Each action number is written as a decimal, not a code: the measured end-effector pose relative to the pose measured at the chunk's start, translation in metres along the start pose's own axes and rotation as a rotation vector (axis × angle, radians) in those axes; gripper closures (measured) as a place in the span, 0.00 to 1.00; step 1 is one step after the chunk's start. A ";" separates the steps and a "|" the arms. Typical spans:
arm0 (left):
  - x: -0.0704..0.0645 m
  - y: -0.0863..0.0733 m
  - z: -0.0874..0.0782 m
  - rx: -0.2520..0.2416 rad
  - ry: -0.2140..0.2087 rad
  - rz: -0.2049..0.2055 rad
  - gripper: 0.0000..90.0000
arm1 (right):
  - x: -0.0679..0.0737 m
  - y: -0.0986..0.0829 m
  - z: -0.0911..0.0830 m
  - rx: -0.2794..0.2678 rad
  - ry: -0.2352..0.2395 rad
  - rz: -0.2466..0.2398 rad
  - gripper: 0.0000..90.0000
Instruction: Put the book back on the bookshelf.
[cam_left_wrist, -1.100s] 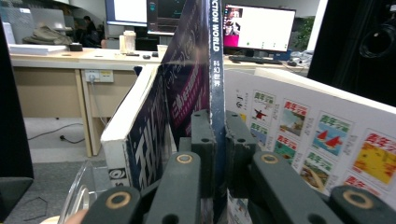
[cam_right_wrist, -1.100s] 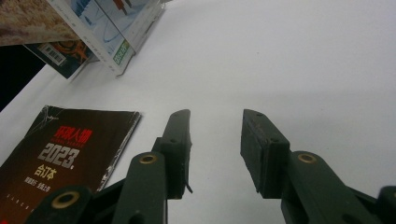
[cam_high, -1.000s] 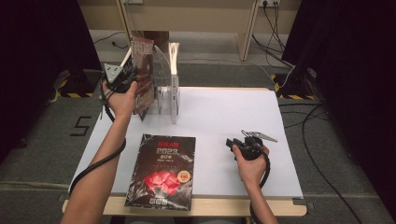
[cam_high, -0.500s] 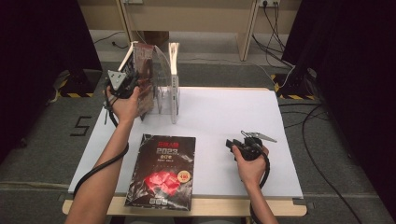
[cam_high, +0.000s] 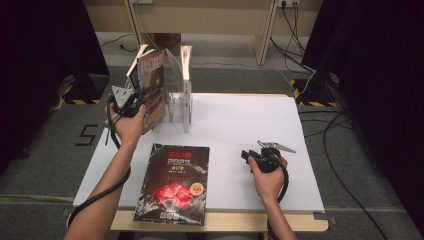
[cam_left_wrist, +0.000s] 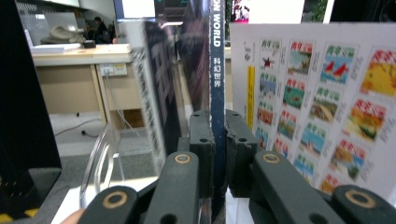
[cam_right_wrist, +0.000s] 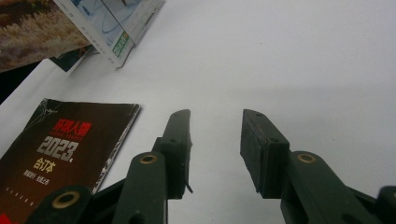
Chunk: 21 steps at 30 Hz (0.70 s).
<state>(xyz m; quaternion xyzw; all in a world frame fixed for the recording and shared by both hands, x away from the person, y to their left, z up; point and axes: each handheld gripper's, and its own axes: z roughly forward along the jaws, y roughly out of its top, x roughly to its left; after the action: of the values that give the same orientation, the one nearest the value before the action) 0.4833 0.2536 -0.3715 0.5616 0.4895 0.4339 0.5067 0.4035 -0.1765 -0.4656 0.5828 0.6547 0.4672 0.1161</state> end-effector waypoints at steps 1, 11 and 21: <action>0.000 -0.002 -0.004 0.008 0.003 0.006 0.91 | 0.000 0.000 0.000 0.002 -0.001 0.003 0.70; 0.008 -0.029 -0.036 0.093 -0.024 -0.031 0.87 | 0.000 -0.001 0.000 0.006 -0.009 0.002 0.70; 0.010 -0.042 -0.051 0.095 -0.083 -0.049 0.89 | -0.001 -0.002 0.002 0.011 -0.011 0.004 0.70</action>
<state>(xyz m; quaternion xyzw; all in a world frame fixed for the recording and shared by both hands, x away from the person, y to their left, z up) 0.4303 0.2710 -0.4082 0.5905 0.5016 0.3739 0.5098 0.4040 -0.1764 -0.4687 0.5872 0.6555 0.4606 0.1154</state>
